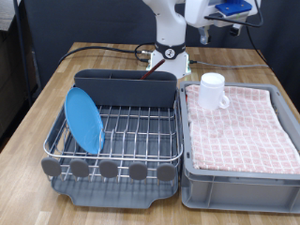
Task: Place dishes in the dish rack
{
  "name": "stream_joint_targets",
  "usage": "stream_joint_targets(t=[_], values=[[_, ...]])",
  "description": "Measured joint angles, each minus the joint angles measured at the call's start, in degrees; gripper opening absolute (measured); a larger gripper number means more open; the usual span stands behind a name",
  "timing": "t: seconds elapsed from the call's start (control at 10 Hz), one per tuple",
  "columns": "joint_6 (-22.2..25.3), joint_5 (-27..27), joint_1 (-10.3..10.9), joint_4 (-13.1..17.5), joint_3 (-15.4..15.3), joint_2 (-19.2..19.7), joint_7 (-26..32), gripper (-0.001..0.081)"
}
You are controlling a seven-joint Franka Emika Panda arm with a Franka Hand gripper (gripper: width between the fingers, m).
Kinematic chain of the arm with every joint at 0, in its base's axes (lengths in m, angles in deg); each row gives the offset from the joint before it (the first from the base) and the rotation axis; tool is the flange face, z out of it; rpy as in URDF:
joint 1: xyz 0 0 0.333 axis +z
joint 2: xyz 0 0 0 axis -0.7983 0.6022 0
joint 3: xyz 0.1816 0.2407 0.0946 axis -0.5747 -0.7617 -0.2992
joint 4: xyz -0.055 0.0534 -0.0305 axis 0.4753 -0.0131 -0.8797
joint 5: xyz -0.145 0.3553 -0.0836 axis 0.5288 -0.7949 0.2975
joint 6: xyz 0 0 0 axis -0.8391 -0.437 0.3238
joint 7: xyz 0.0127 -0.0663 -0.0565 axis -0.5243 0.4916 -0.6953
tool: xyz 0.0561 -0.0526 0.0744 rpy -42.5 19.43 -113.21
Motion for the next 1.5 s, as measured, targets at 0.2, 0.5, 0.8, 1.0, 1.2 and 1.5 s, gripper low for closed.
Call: stream_joint_targets(t=[0.2,0.5,0.8,1.0,1.2,1.5], values=[[1.0,0.5,0.6,0.1,-3.0,0.3,-4.9,0.0802],[3.4,-0.1,0.8,0.6,-5.0,1.5,-7.0,0.0802],[3.7,-0.3,0.8,0.4,-4.7,3.6,-5.7,0.0802],[3.5,-0.3,0.8,0.0,-4.3,5.9,-4.4,0.0802],[1.5,-0.3,0.8,-0.9,-4.4,8.4,-4.4,0.0802],[-3.2,-0.8,0.8,-2.7,-5.0,11.8,-4.4,0.0802]])
